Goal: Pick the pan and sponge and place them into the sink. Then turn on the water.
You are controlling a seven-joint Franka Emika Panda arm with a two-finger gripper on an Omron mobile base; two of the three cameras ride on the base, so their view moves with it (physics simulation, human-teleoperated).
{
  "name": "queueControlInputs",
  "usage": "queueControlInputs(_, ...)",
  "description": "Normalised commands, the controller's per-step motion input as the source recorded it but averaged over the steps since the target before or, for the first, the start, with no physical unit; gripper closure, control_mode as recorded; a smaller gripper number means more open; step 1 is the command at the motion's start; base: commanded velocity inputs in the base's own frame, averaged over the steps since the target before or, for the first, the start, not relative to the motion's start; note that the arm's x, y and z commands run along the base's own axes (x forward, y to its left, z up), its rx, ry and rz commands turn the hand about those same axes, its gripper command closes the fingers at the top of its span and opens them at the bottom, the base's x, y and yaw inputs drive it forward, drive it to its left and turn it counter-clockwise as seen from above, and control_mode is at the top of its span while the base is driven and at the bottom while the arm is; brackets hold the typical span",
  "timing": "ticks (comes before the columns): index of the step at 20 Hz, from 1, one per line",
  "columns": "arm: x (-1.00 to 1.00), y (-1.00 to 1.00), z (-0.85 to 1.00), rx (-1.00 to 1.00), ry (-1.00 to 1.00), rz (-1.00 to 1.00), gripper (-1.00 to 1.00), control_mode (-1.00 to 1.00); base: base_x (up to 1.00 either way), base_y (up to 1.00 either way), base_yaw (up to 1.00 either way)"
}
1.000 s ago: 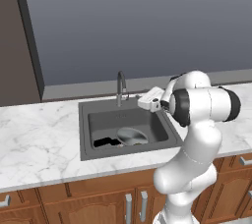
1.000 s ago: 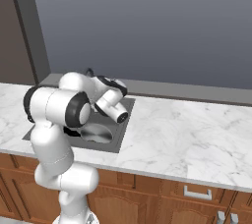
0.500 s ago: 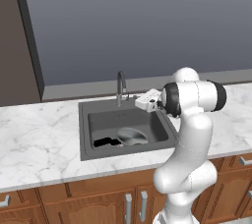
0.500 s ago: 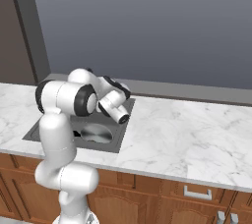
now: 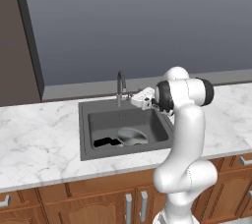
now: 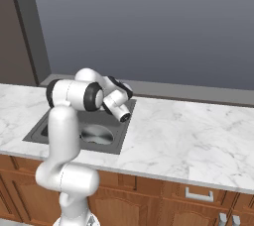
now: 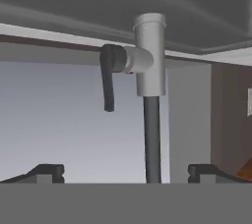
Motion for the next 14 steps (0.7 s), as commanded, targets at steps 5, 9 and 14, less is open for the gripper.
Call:
queueControlInputs(5,0.37,0.16,-0.32,0.00,0.00,-0.01,-1.00,-1.00,0.00,0.00,0.00)
queueControlInputs(9,0.37,0.14,-0.17,0.00,0.00,0.00,-1.00,-1.00,0.00,0.00,0.00)
queueControlInputs(14,0.49,0.01,-0.06,0.00,0.00,-0.03,-1.00,-1.00,0.00,0.00,0.00)
